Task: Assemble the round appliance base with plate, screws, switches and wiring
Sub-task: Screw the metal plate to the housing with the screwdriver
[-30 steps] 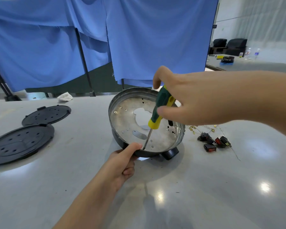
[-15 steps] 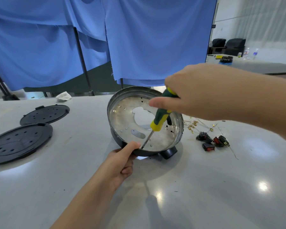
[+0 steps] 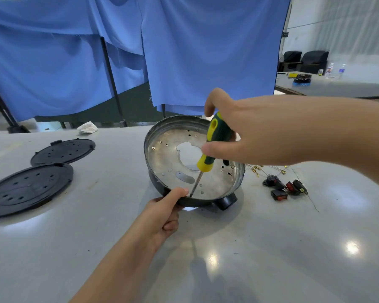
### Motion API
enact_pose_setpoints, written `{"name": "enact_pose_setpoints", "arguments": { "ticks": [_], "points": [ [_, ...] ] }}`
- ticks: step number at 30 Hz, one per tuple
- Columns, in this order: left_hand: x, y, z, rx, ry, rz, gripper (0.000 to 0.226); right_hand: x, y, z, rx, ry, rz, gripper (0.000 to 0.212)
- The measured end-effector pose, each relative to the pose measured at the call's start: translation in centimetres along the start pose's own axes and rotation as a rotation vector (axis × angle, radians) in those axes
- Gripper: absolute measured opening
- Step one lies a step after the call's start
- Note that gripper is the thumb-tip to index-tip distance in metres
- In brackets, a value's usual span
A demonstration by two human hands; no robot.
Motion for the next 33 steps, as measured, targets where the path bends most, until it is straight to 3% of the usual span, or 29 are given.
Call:
{"name": "enact_pose_setpoints", "arguments": {
  "ticks": [3, 6, 8, 13, 18, 20, 23, 25, 29, 33],
  "points": [
    [0.0, 0.0, 0.1, 0.005, 0.005, 0.000, 0.023, 0.1, -0.1, 0.2, 0.008, -0.021, 0.088, 0.032],
    [-0.1, 0.0, 0.0, 0.002, 0.002, -0.004, 0.021, 0.4, -0.1, 0.3, 0.005, 0.055, -0.155, 0.060],
    [-0.1, 0.0, -0.1, 0.001, -0.004, -0.007, 0.021, 0.2, 0.2, 0.1, -0.010, 0.057, -0.215, 0.067],
    [-0.1, 0.0, -0.1, 0.002, 0.001, -0.003, 0.022, -0.1, 0.5, -0.4, -0.013, -0.062, 0.138, 0.033],
    [-0.2, 0.0, -0.2, 0.005, 0.004, -0.004, 0.022, 0.0, 0.1, -0.5, 0.045, 0.079, -0.208, 0.064],
    [-0.2, 0.0, -0.2, 0.002, 0.001, -0.007, 0.022, -0.2, 0.3, -0.7, 0.029, 0.015, -0.105, 0.063],
    [-0.2, 0.0, -0.1, 0.008, 0.001, -0.005, 0.022, -0.2, 0.4, -1.0, 0.010, -0.021, 0.109, 0.042],
    [-0.1, 0.0, -0.1, 0.008, 0.000, -0.007, 0.023, 0.0, 0.1, -0.8, 0.060, 0.057, 0.008, 0.043],
    [-0.1, 0.0, -0.1, 0.007, -0.005, -0.018, 0.023, 0.0, 0.2, -0.2, 0.027, 0.128, -0.218, 0.066],
    [0.0, 0.0, 0.0, 0.016, 0.001, -0.018, 0.024, -0.3, 0.5, -0.4, 0.013, -0.012, 0.178, 0.036]
  ]
}}
Point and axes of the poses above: each hand's wrist, its own z-axis towards the middle knuckle, its own x-axis out of the back of the hand, y = z × x, the point moved 3 cm from there along z, towards the middle knuckle, and after that the axes turned 9 degrees about x, right-handed, at the moved point
